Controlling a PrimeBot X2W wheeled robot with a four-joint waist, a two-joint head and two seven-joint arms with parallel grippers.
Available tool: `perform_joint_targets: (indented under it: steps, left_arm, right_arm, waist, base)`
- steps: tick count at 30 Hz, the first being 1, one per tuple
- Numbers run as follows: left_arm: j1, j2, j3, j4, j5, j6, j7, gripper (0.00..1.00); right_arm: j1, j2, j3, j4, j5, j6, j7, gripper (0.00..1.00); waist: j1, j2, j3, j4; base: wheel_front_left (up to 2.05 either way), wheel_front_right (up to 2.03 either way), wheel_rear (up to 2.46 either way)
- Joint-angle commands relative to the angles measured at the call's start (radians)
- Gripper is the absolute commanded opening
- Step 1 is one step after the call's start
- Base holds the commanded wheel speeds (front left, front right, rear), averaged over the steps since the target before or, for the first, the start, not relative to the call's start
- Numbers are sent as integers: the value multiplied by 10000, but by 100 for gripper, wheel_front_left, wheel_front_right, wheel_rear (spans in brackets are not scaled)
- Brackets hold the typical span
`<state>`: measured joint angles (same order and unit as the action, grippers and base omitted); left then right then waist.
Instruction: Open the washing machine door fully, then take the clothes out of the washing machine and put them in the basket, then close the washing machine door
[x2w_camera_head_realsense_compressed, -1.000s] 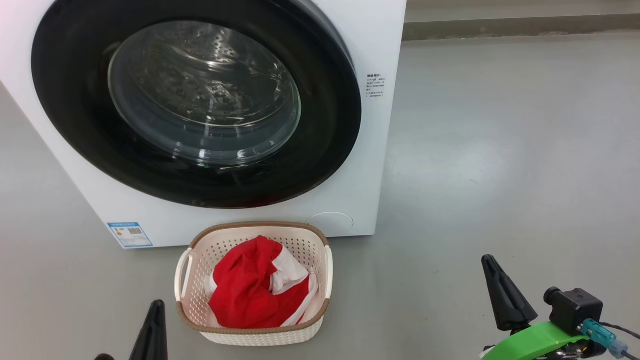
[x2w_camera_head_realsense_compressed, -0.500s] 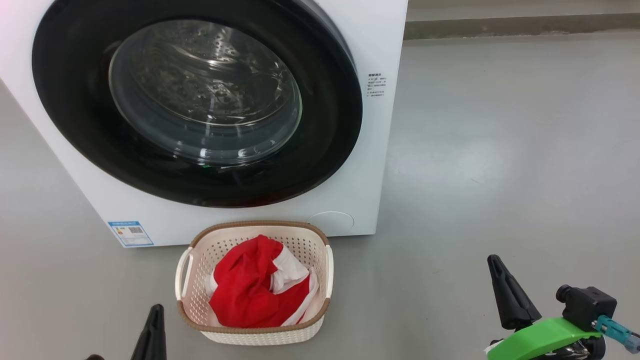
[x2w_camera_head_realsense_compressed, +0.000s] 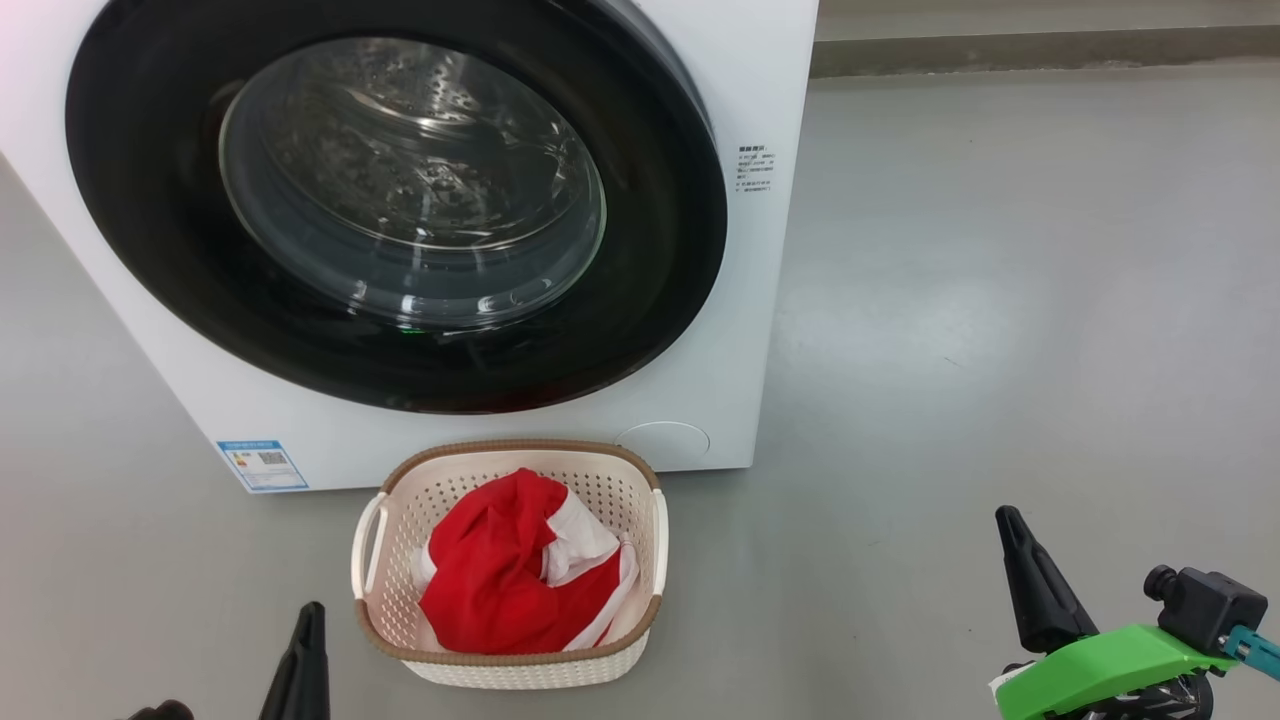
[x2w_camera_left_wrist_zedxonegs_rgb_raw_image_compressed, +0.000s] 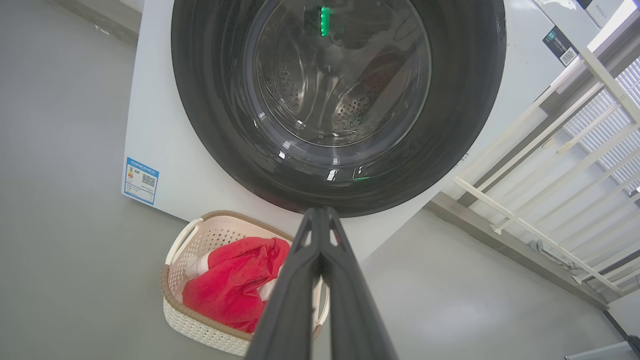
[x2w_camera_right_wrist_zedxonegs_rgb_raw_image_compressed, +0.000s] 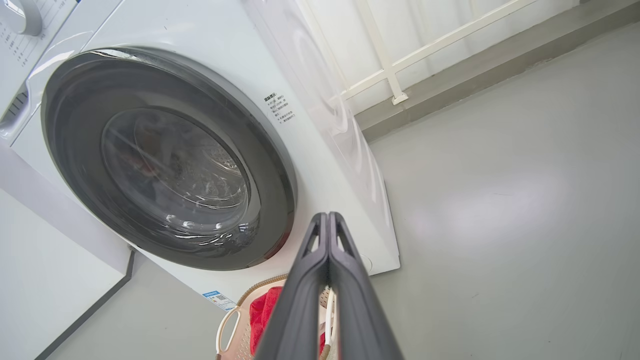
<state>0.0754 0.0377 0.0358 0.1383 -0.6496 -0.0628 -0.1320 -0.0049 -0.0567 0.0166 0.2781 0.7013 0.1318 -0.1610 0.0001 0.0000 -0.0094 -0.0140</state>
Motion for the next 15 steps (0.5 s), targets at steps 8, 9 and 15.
perform_joint_targets:
  steps: [8, 9, 15]
  left_arm:
    - [-530, 53, 244, -64, -993, -139, 260, 0]
    - [-548, 54, 251, -49, -1104, -146, 288, 0]
    - [-652, 59, 294, 42, -1767, -188, 458, 0]
  right_arm:
    - [-505, -139, -23, -285, 1045, -4, 222, 0]
    - [-512, -142, -32, -286, 1155, -4, 248, 0]
    - [-553, -159, -87, -290, 1813, -5, 408, 0]
  waist:
    - [-1, 0, 10, 13]
    - [-1, 0, 11, 15]
    - [-1, 0, 19, 24]
  base:
    - [0, 0, 0]
    - [0, 0, 0]
    - [0, 0, 0]
